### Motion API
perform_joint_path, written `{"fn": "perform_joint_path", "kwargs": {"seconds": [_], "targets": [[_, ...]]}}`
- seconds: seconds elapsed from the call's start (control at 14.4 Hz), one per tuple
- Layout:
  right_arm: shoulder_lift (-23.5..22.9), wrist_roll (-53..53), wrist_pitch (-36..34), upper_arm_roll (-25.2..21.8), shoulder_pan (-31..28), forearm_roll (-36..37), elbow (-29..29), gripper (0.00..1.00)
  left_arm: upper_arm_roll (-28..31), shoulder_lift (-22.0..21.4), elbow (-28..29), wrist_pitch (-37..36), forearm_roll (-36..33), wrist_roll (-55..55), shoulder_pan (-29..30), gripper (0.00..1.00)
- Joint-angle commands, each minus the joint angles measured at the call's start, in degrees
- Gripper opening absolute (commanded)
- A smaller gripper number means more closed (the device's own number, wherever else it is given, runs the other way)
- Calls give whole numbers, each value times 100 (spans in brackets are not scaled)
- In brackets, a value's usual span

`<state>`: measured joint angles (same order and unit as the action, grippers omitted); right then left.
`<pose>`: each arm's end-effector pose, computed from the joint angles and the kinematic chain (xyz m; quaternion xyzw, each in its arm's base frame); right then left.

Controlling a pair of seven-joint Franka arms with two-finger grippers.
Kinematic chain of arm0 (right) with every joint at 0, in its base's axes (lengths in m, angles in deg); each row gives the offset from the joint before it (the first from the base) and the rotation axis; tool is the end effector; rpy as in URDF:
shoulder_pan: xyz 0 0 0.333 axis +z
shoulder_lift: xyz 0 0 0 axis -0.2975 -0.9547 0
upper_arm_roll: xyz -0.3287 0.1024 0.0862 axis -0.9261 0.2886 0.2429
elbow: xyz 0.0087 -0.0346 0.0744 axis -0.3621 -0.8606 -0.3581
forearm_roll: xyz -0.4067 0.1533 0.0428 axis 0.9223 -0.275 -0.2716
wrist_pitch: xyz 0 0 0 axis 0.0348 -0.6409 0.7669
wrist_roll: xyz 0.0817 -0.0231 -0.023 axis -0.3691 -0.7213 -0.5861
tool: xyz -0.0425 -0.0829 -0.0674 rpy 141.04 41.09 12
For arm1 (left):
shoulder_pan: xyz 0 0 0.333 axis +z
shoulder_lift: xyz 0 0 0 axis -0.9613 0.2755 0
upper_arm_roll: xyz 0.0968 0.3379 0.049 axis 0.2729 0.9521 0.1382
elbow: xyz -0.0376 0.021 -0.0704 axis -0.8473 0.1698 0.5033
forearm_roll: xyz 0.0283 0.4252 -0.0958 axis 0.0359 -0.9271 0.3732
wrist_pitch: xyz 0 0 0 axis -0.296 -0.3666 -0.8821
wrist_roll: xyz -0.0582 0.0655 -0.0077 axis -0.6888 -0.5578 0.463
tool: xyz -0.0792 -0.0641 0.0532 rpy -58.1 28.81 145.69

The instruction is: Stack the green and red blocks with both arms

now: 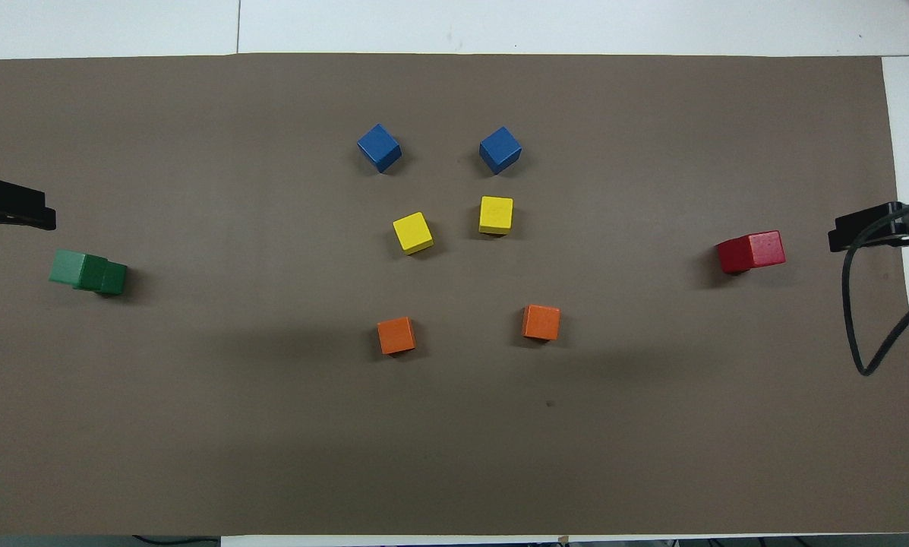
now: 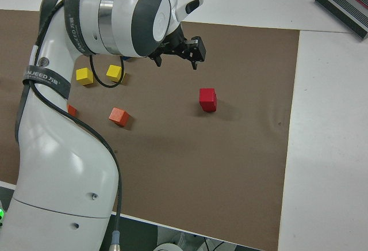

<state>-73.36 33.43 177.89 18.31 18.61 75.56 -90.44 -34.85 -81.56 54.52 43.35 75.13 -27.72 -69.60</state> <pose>0.5807 -0.0234 0.6598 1.0000 -0.0011 -0.0075 0.0061 0.6059 0.0014 0.6591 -0.9999 -0.0047 -0.0162 0.0003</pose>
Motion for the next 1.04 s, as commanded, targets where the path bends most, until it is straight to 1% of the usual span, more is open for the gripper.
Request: {"fn": "perform_joint_path", "kwargs": {"seconds": [0.0, 0.21, 0.42, 0.97], "targets": [[49, 79, 7, -60, 89, -35, -37, 100, 18, -93, 87, 89, -107, 89, -1, 100], [102, 79, 43, -60, 98, -35, -168, 100, 18, -67, 25, 81, -28, 45, 8, 100], [313, 62, 34, -60, 37, -53, -555, 100, 18, -75, 34, 80, -36, 36, 8, 100], [322, 79, 52, -60, -8, -53, -564, 100, 27, -84, 34, 80, -28, 36, 8, 100]]}}
